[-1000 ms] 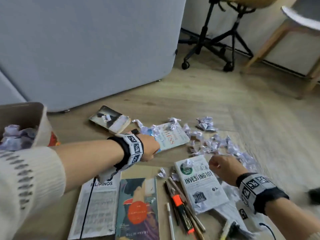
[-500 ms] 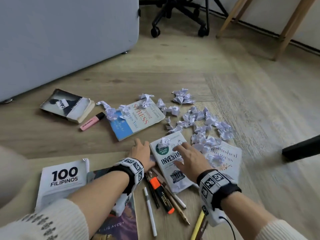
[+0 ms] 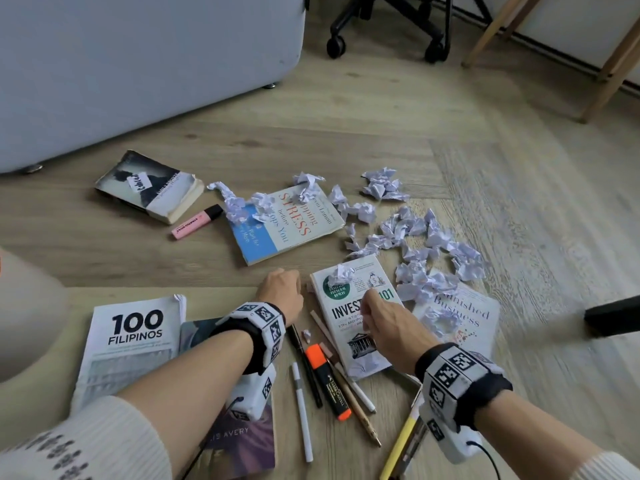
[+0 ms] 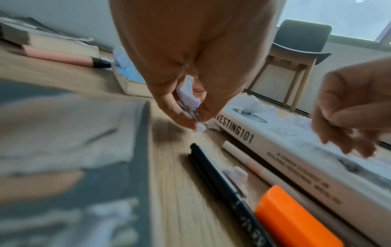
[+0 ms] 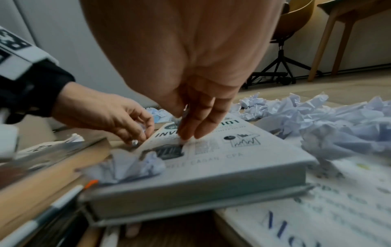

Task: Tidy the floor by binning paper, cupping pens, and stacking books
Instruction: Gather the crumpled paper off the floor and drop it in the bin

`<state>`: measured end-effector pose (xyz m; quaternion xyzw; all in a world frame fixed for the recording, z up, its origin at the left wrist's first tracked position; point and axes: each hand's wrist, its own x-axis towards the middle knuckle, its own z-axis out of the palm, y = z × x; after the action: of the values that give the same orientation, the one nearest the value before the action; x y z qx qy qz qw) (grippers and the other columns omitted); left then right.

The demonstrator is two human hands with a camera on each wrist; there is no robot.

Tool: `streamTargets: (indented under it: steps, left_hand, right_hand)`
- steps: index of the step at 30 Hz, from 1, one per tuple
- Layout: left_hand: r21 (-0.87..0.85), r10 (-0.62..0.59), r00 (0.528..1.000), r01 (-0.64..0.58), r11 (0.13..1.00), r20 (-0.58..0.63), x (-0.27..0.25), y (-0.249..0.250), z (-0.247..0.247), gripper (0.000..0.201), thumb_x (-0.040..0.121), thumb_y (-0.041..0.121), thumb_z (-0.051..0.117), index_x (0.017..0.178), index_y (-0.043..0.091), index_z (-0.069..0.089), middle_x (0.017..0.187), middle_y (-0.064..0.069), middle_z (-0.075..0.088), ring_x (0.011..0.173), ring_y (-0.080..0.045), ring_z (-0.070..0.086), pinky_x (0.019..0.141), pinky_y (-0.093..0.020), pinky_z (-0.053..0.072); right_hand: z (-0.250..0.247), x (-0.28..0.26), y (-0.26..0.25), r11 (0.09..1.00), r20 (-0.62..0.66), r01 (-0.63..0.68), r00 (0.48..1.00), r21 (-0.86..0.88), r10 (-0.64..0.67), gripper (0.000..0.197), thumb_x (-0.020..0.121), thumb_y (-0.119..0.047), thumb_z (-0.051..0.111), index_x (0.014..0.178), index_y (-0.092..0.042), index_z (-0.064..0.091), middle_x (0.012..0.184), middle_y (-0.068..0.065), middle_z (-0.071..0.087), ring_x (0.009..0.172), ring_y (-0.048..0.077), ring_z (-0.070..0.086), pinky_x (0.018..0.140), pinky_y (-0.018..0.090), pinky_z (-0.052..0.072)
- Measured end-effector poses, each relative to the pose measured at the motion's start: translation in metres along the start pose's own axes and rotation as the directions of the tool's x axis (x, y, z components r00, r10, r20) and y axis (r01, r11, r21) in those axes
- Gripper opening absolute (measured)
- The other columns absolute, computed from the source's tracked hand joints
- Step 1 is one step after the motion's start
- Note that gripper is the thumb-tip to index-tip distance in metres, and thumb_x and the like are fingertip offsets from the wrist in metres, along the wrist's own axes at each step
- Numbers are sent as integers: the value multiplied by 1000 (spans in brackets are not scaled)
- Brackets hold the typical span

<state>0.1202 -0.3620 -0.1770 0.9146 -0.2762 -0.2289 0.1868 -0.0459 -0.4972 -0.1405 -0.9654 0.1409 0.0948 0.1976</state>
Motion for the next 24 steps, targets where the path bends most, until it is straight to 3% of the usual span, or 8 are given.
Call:
streamTargets:
  steps: [3,6,8,12,14,18,21,24]
  left_hand:
    - [13,53,996,-54,998,68,-7,-6,-5,14,90,11,46,81,16,54,94,-7,56,98,-28,55,80,-31,40]
    - [102,112,975,-133,986,191,-23,-5,-4,12,92,22,45,93,13,52,102,-9,56,98,-27,53,84,-34,43]
    - [208,194,951,-246,947,240,-32,-6,-2,25,91,33,54,103,12,50,105,-7,55,92,-23,50,82,-35,44]
    - [324,236,925,-331,886,299,-39,-7,-1,32,92,40,59,108,15,49,102,-5,51,91,-22,53,72,-33,40]
    - [341,259,923,-350,873,284,-40,-7,0,26,95,37,55,107,14,51,99,-4,50,88,-21,52,70,-33,39]
    - [288,299,919,-368,884,258,-45,-7,3,31,92,37,58,112,16,48,102,-6,51,94,-25,56,76,-36,44]
    - [290,316,916,-381,878,246,-46,-1,9,32,91,25,60,116,12,48,104,-9,54,96,-29,57,79,-39,48]
    - [312,326,910,-397,863,258,-45,5,16,27,91,7,51,118,9,51,104,-12,54,97,-32,58,80,-41,48]
  right_hand:
    - [5,-13,-3,996,-3,85,996,-18,-85,13,96,-10,32,99,-18,42,79,-5,51,67,17,45,58,23,35]
    - [9,-24,-1,970,69,188,981,-154,-179,39,94,-58,26,94,-22,39,85,-5,48,72,15,44,67,29,43]
    - [15,-25,5,920,134,233,971,-316,-201,54,88,-72,24,98,-22,42,90,-6,48,73,14,42,70,27,44]
    - [24,-21,15,902,83,290,957,-320,-279,35,98,-50,24,88,-20,39,81,-6,48,62,11,42,56,25,44]
    - [21,-13,14,947,31,226,974,-229,-225,26,99,-40,18,85,-21,29,78,-6,43,57,11,40,52,24,41]
    - [18,16,11,997,-156,-15,988,-73,3,21,101,-8,37,95,-24,25,72,-4,45,48,9,38,43,23,41]
    - [11,40,-4,998,-224,-61,973,-23,54,24,101,-27,41,119,-18,29,78,-5,49,50,9,45,46,21,42]
    - [3,57,-16,990,-95,-68,994,-126,57,42,96,-45,42,125,-16,31,95,2,51,74,20,58,65,31,52]
